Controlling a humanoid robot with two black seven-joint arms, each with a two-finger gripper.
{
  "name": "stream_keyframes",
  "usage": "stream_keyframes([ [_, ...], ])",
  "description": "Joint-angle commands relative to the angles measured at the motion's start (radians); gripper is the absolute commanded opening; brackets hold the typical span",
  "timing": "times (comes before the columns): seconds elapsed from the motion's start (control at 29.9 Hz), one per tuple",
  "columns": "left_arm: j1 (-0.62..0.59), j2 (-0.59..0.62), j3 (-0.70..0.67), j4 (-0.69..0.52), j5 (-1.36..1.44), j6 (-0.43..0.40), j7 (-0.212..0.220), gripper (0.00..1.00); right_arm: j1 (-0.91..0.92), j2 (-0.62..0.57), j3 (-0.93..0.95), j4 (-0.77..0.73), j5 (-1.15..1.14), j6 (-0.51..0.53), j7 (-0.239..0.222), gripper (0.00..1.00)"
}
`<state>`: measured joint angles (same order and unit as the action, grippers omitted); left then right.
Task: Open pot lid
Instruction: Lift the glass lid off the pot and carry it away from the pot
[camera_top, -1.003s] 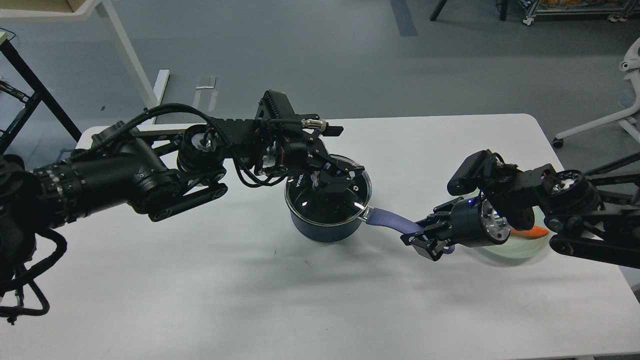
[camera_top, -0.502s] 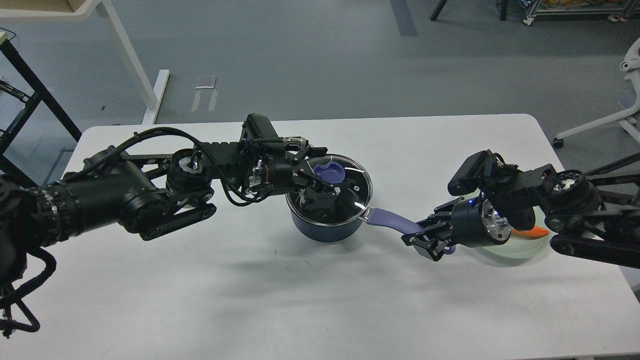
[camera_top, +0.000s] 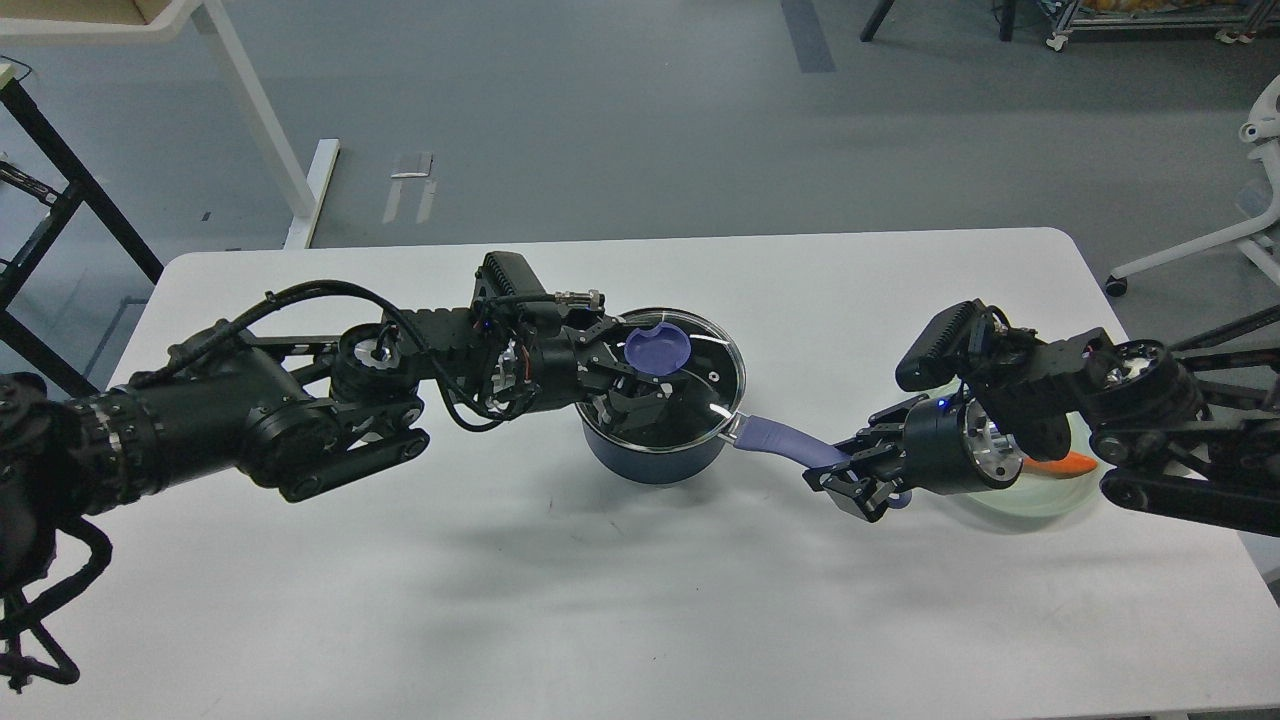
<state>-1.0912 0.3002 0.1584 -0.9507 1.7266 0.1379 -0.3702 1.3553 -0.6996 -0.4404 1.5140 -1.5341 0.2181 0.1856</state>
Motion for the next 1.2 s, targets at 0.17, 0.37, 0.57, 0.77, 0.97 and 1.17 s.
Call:
stream_keyframes([
  [0.17,-0.010,0.003,-0.005,-0.011,-0.001,0.000,-0.001,0.41,0.001,-0.001,0.000,0.000,0.000,0.000,0.000,0.26],
  [0.37,-0.070,0.095,-0.020,-0.059,-0.028,0.000,-0.004,0.41,0.002,-0.004,0.000,0.000,0.000,0.000,0.000,0.26],
  [0.57,-0.104,0.261,-0.013,-0.088,-0.065,-0.001,0.001,0.41,0.002,-0.017,-0.001,0.003,0.000,0.001,0.000,0.26],
  [0.77,-0.069,0.427,0.001,-0.083,-0.071,-0.001,-0.004,0.41,0.004,-0.031,-0.003,0.005,0.000,0.001,0.000,0.26],
  [0.97,0.085,0.549,-0.002,-0.076,-0.074,0.066,-0.050,0.41,0.005,-0.040,-0.003,0.006,0.000,0.001,0.000,0.26],
  [1.17,0.246,0.579,-0.002,-0.042,-0.074,0.170,-0.070,0.41,0.007,-0.038,-0.003,0.005,-0.024,0.003,0.000,0.26],
])
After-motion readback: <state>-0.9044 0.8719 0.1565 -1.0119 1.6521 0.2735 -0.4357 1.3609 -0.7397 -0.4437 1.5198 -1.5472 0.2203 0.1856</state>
